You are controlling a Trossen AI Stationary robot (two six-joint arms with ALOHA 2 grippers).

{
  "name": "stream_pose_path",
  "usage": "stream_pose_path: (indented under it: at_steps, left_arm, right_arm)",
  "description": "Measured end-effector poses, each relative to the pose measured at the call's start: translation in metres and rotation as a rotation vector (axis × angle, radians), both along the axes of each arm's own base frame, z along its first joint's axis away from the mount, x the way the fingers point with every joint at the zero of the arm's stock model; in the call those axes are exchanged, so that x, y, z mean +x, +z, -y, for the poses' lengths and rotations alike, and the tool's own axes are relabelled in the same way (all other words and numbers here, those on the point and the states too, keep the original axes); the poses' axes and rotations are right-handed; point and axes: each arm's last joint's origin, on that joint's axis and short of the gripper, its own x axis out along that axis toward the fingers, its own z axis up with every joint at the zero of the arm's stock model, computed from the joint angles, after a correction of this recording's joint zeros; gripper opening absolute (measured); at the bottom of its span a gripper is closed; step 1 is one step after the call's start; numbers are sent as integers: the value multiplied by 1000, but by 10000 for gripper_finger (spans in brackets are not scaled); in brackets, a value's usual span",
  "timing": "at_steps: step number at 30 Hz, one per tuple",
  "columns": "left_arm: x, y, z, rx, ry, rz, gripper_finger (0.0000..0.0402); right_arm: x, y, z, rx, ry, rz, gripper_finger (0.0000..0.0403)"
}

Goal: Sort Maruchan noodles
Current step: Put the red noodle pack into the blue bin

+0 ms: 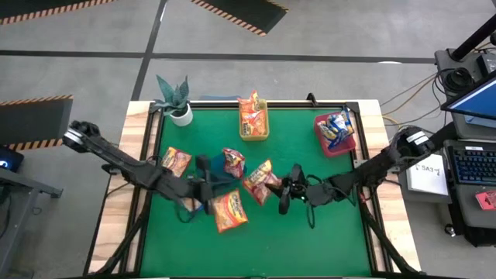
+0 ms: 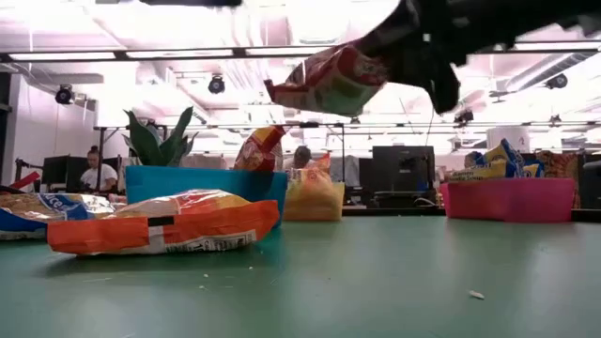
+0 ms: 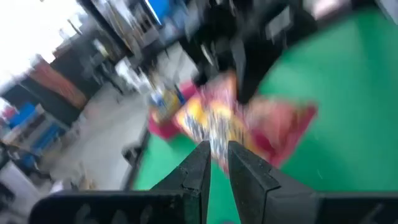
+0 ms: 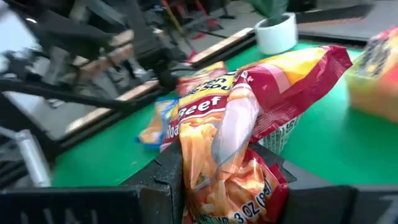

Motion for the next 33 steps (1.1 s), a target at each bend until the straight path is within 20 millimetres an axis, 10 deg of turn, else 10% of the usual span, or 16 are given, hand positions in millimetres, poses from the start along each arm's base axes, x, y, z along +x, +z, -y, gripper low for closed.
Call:
stream_pose_path:
  at_steps: [15,33]
  left_arm:
    - [-69,39,-37,-49,9,335,39]
    - [-88,44,-49,-58,104,351,39]
  right_arm:
    - [91,65,40,-244,-138,-233,113]
    - [201,26,38,-398,-161,-683,113]
